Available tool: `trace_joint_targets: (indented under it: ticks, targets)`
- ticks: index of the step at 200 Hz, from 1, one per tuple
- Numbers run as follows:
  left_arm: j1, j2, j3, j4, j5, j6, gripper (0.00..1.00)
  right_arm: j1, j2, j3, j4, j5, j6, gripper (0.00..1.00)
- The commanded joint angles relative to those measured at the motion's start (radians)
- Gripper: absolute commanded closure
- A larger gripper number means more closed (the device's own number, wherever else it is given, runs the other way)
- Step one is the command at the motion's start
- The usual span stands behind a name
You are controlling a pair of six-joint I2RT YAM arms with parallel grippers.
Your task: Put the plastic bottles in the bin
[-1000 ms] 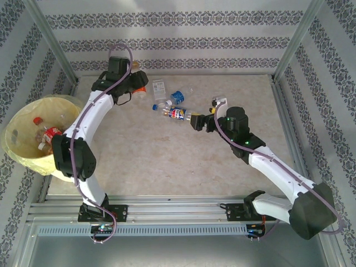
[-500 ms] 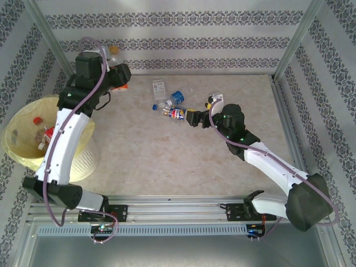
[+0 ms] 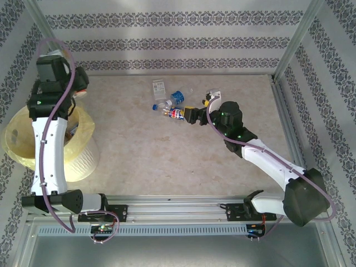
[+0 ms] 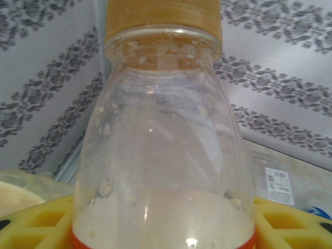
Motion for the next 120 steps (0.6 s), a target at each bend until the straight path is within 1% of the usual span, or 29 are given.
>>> trace_joint_targets:
  ticks: [1,14,58,74,96,109,120]
  targets:
    - [0.070,-0.024,-0.016,-0.028,0.050,0.071,0.41,0.009,0.017,0.045,0.039,-0.025,0.019,0.02]
    - [0.105,-0.020,-0.019,-0.050,0.023,0.098,0.41,0.008,0.029,0.059,0.037,-0.022,0.022,0.02]
    - [0.209,-0.063,-0.066,-0.112,-0.138,0.218,0.41,0.008,0.077,0.125,0.015,-0.039,0.011,0.02]
    - [0.223,-0.100,-0.091,-0.146,-0.226,0.267,0.41,0.007,0.099,0.151,0.005,-0.047,0.012,0.02]
    - [0.227,-0.174,-0.168,-0.138,-0.403,0.328,0.40,0.007,0.129,0.180,0.002,-0.059,0.027,0.02]
    - [0.239,-0.218,-0.226,-0.117,-0.443,0.354,0.40,0.008,0.147,0.192,0.005,-0.068,0.042,0.02]
    - [0.252,-0.258,-0.288,-0.079,-0.442,0.366,0.39,0.007,0.160,0.203,0.007,-0.078,0.055,0.02]
